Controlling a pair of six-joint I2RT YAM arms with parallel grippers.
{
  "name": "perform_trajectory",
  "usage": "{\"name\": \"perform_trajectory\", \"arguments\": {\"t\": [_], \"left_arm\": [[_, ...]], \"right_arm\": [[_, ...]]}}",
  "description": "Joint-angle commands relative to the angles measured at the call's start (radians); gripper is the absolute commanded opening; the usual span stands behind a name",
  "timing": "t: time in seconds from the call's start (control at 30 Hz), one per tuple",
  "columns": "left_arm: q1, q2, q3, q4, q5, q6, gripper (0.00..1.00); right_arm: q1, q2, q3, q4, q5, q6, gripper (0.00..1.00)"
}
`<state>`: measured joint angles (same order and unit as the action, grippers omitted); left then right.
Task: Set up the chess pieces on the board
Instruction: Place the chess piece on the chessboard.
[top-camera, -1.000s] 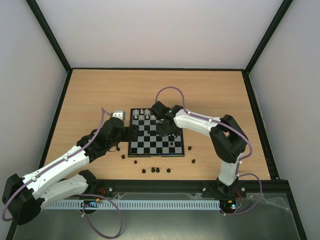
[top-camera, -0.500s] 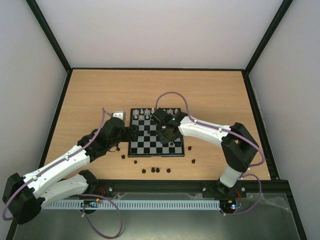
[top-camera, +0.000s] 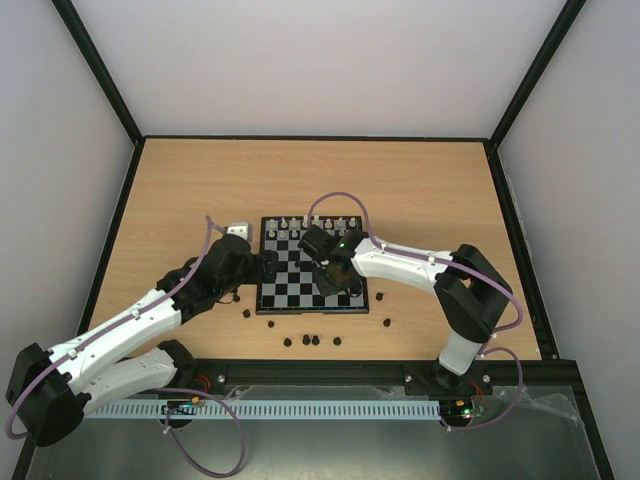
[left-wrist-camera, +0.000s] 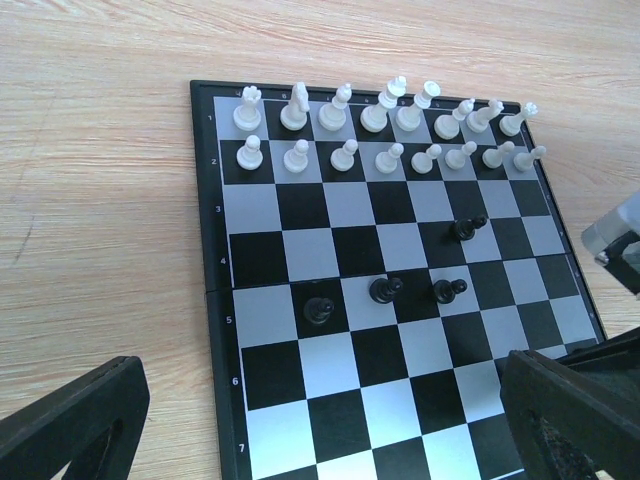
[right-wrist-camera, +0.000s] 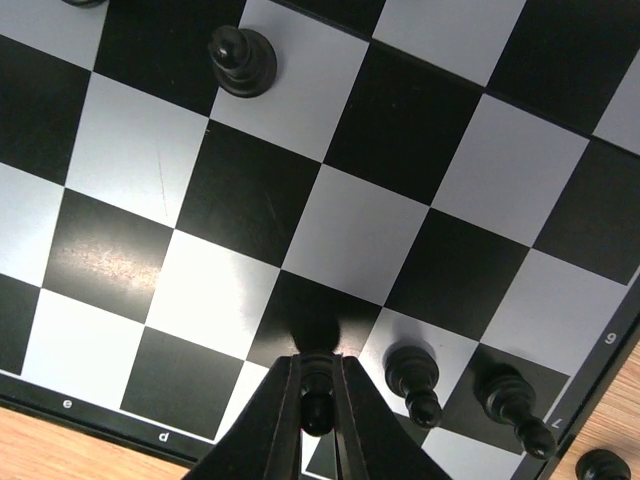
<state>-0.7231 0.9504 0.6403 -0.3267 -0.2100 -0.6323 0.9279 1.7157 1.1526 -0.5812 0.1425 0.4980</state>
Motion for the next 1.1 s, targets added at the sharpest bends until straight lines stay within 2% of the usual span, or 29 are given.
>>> {"name": "perform_trajectory", "arguments": {"t": [0.0, 1.07], "left_arm": [[0.007, -0.002, 0.011, -0.008, -0.001, -0.003, 0.99], [0.007, -0.014, -0.007, -0.007, -0.006, -0.005, 0.99]], "right_arm": [[0.006, 0.031, 0.006, -0.032, 0.0, -0.001, 0.09], [0.006, 0.085, 0.039, -0.007, 0.029, -0.005, 0.09]]}}
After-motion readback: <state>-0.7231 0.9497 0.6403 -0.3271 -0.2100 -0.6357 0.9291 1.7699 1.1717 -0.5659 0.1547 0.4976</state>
